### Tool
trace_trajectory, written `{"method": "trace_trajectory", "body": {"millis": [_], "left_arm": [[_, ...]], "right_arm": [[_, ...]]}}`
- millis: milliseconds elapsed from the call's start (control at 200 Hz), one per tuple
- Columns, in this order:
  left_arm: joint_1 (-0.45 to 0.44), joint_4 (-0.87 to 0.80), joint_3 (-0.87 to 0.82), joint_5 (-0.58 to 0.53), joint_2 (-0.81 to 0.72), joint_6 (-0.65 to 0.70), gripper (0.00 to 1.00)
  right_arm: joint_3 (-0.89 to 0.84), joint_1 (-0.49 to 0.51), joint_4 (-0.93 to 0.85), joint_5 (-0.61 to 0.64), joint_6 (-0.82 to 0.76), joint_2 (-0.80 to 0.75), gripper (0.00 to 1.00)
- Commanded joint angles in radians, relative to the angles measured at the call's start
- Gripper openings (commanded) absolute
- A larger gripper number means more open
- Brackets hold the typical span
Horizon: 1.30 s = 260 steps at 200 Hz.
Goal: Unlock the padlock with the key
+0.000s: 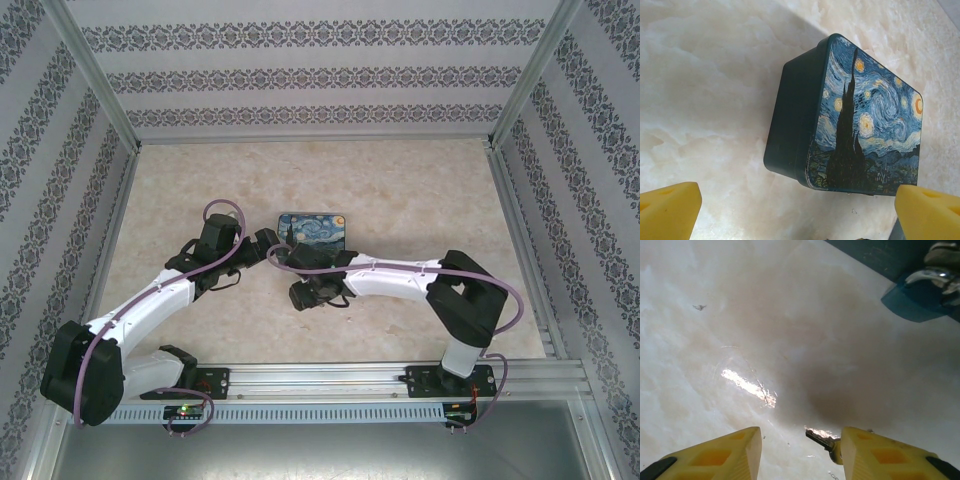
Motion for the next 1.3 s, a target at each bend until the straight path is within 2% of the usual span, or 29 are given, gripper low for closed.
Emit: {"method": "trace_trajectory", "body": {"millis": [0, 235, 515, 709, 1294], "left_arm": [[0.015, -0.029, 0.028, -0.002, -0.013, 0.018, 0.99], [0.017, -0.031, 0.029, -0.004, -0.010, 0.019, 0.99], [0.019, -0.029, 0.029, -0.004, -0.007, 0.021, 0.99], [0.020, -0.026, 0.030, -0.002, -0.001, 0.019, 0.99], [0.018, -0.014, 0.031, 0.002, 0.012, 0.016, 0.99]], "right_arm": [[0.022, 0.004, 0.002, -0.025, -0.025, 0.035, 0.47], [-0.009, -0.015, 0.016, -0.054, -0.028, 0.062, 0.46], [-0.078, -0.027, 0.020, -0.055, -0.026, 0.018, 0.47], [-0.115, -0.029, 0.020, -0.043, -0.029, -0.018, 0.57], [-0.145, -0.032, 0.009, -0.036, -0.019, -0.106, 0.60]]}}
